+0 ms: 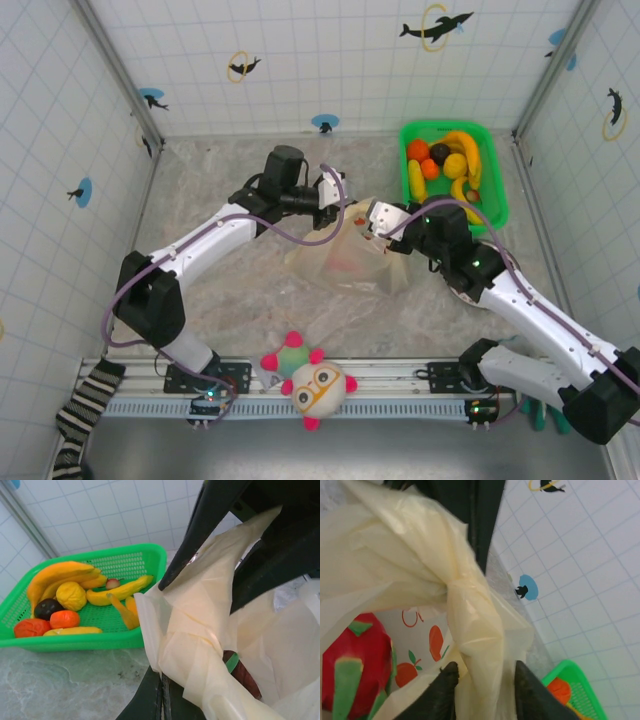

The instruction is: Place the fake fruits into the plastic bag and tie a complex knot

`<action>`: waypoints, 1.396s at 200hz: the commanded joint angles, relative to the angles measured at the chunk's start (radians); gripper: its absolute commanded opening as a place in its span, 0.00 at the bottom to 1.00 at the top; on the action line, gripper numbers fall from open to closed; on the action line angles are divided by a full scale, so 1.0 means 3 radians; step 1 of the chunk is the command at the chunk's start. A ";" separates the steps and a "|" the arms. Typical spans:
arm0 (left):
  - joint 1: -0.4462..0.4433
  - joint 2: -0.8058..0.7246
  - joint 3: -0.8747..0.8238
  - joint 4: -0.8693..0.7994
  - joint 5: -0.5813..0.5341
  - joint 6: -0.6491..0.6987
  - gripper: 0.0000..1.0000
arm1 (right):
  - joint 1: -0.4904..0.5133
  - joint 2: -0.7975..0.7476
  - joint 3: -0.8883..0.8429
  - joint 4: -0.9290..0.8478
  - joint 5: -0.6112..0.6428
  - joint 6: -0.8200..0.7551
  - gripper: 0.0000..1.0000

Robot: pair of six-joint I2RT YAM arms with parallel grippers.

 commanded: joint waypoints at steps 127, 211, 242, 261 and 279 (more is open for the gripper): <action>0.0003 -0.0076 0.0016 -0.0051 -0.0048 0.0041 0.00 | 0.0016 0.0246 0.0334 -0.0012 -0.0243 -0.0069 0.41; 0.0141 -0.0342 -0.0064 -0.0111 0.0096 -0.0064 0.49 | 0.0063 0.0242 0.0151 0.0414 -0.0026 0.0111 0.00; 0.0266 -0.0611 -0.0386 -0.0080 0.0001 -0.0101 0.62 | 0.0079 0.0204 0.0047 0.0541 0.0042 0.0149 0.00; 0.0274 -0.0755 -0.0594 0.0094 0.0034 -0.0169 0.60 | 0.0103 0.0161 -0.0028 0.0606 0.0031 0.0153 0.00; 0.0275 -0.0802 -0.0715 0.0277 0.0205 -0.0247 0.56 | 0.0111 0.0109 -0.0136 0.0727 -0.0022 0.0189 0.00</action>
